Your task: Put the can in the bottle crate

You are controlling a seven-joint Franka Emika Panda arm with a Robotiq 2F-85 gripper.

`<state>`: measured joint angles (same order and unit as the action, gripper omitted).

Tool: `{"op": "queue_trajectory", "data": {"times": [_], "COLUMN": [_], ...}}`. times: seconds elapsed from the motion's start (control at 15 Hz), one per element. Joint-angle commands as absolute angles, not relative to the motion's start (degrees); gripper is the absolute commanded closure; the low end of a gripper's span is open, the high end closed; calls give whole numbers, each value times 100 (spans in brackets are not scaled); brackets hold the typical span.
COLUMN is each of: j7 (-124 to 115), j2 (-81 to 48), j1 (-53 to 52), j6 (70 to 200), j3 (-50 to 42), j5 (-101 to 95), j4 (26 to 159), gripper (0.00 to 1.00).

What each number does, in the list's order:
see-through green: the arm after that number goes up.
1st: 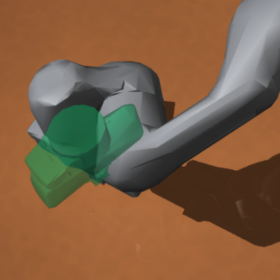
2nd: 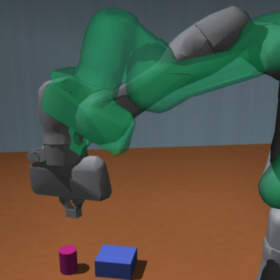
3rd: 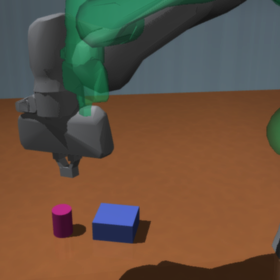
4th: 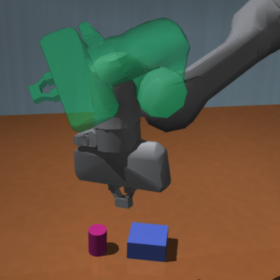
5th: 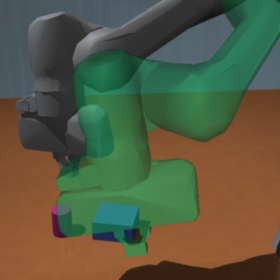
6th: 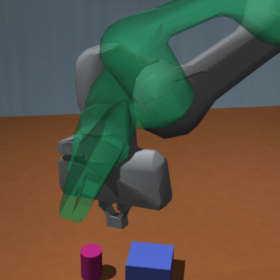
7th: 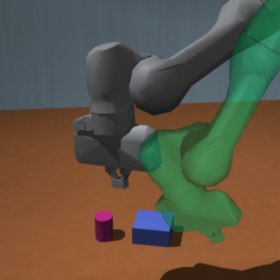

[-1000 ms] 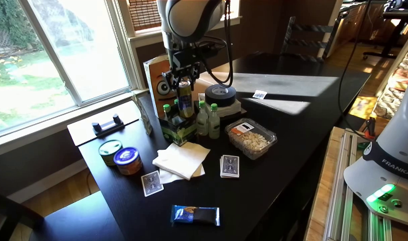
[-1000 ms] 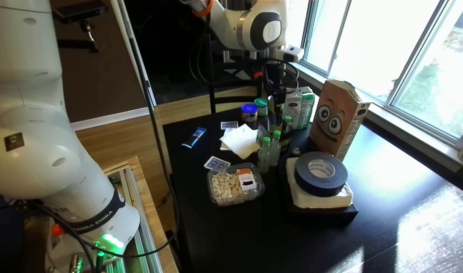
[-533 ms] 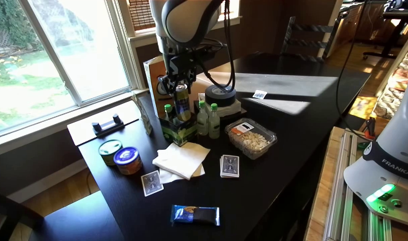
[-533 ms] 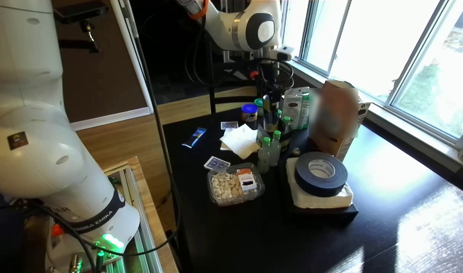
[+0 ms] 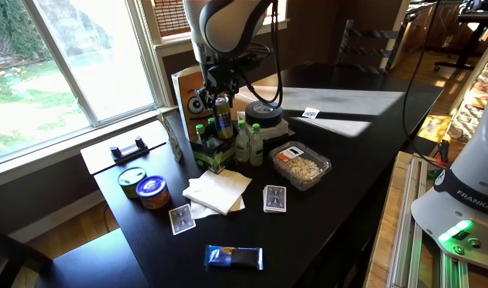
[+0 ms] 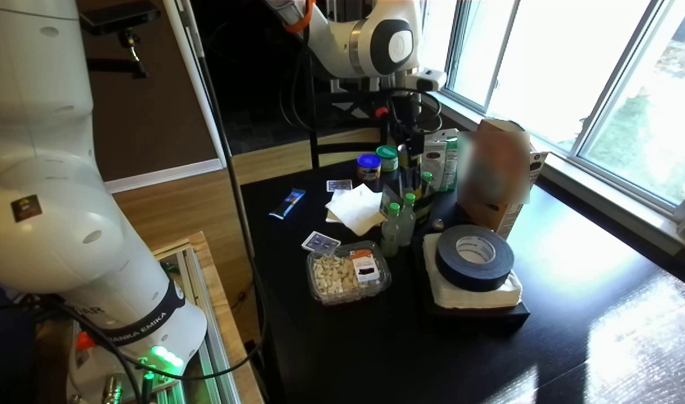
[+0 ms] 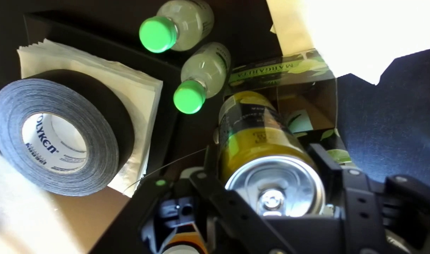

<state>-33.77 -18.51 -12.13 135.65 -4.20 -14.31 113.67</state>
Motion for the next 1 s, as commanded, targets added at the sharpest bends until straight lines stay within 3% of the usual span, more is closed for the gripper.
{"op": "queue_trajectory", "data": {"times": [0.0,0.93], "j7": [-3624,-3470], "j2": [-1858,-2091], "j1": [-1233,-1264], "j6": [13588,13592], "j3": [-431,-73], "j5": [-1645,-1360], "j4": [11300,11276], "gripper": [62,62]}}
